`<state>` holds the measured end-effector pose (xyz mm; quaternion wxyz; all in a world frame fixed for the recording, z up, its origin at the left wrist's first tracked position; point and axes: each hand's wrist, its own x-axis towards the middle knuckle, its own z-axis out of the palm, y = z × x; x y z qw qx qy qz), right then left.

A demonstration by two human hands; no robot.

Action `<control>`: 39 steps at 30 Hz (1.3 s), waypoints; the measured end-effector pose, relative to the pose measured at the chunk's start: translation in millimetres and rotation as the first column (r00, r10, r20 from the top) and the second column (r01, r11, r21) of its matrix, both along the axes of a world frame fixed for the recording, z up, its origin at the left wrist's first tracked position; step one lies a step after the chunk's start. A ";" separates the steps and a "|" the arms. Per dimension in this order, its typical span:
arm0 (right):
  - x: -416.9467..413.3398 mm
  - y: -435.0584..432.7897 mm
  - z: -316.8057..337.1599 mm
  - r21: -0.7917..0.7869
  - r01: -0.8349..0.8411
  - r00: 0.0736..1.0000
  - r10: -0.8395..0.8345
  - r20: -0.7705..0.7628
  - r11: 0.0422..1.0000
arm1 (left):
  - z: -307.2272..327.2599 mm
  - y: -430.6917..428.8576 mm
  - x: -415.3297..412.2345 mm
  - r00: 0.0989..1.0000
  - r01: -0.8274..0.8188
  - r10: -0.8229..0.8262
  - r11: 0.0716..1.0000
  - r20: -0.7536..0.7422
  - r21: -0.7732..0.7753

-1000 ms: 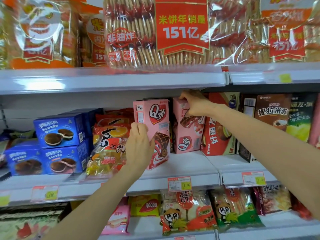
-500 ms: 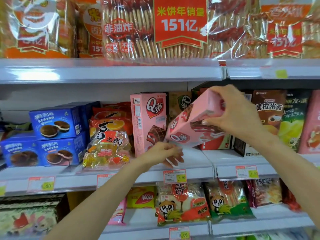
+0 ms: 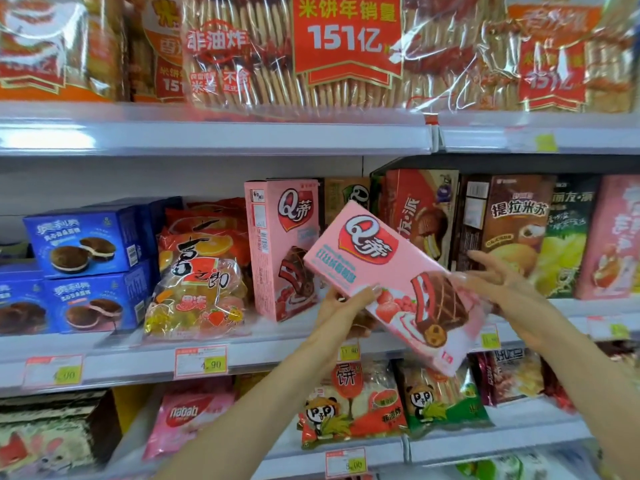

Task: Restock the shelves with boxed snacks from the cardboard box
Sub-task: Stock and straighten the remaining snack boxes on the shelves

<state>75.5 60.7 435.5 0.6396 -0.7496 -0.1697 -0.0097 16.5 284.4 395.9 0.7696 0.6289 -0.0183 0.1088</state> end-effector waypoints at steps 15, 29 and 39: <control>47.0 85.8 46.7 0.064 -0.130 0.991 0.127 0.051 0.989 | 48.3 59.2 1.6 0.660 -0.729 0.475 0.217 0.582 0.649; 46.1 135.2 -6.4 0.153 0.160 0.872 -0.213 0.442 0.975 | 39.5 124.3 13.8 0.786 -0.565 0.580 0.532 0.214 0.631; 46.8 157.2 -41.4 -0.252 0.792 0.388 -0.140 0.911 0.556 | 37.4 126.4 6.2 0.748 -0.649 0.587 0.545 0.311 0.531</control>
